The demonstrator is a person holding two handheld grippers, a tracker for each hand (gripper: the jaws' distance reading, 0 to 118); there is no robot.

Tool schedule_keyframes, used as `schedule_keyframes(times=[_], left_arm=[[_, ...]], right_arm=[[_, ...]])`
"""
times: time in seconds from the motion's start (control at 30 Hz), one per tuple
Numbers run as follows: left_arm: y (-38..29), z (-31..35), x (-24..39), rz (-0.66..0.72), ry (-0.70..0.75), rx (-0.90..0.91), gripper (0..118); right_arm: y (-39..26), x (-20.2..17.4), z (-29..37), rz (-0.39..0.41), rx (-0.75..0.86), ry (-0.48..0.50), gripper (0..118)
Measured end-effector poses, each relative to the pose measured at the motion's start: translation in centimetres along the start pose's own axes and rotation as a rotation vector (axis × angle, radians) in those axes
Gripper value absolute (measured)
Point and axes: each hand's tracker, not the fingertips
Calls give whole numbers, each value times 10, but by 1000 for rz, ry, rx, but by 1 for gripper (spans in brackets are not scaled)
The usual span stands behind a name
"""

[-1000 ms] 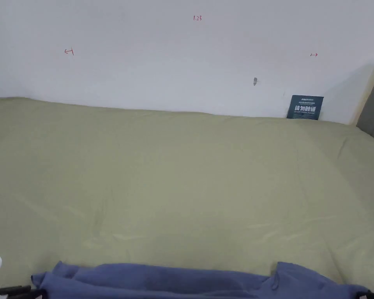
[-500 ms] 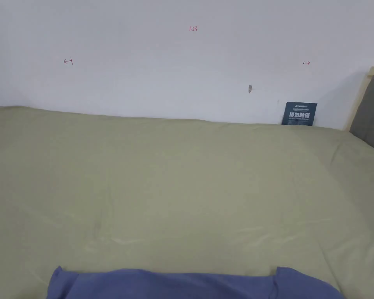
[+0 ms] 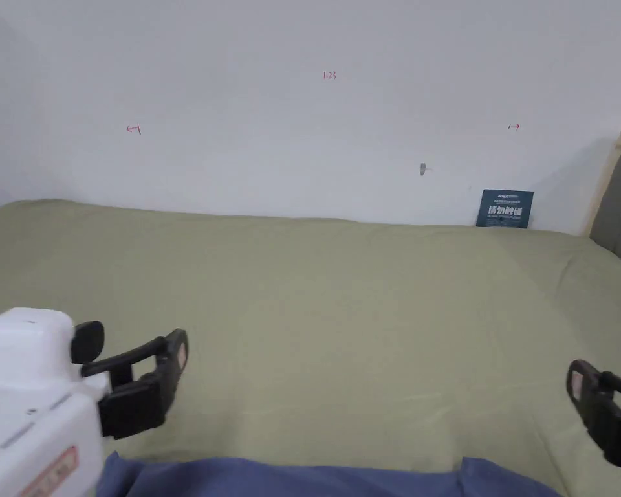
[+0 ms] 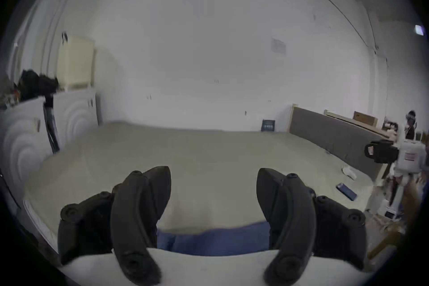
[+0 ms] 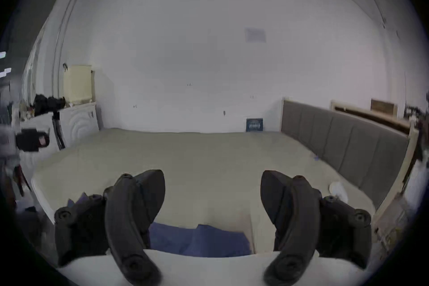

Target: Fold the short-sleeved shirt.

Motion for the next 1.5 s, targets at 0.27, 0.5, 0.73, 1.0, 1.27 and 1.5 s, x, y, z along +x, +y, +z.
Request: schedule_keyframes(times=[0.27, 0.5, 0.73, 1.0, 1.27, 1.5], left_arm=[[-61, -9, 44, 53, -7, -165, 0], [-100, -37, -12, 351, 9, -321, 55], [-157, -31, -92, 1097, 204, -336, 101], [-191, -33, -97, 1307, 304, -345, 101], [-181, -55, -96, 1281, 410, -367, 99], [-177, -88, -75, 860, 448, -612, 13]], right_arm=[[-49, -33, -9, 74, -166, 176, 0], [-58, -42, -20, 85, -182, 186, 0], [-56, -35, -28, 34, -228, 212, 0], [-58, -35, -30, 40, -255, 231, 0], [-63, -33, -31, -1, -286, 242, 0], [-70, -34, -31, -10, -310, 243, 0]])
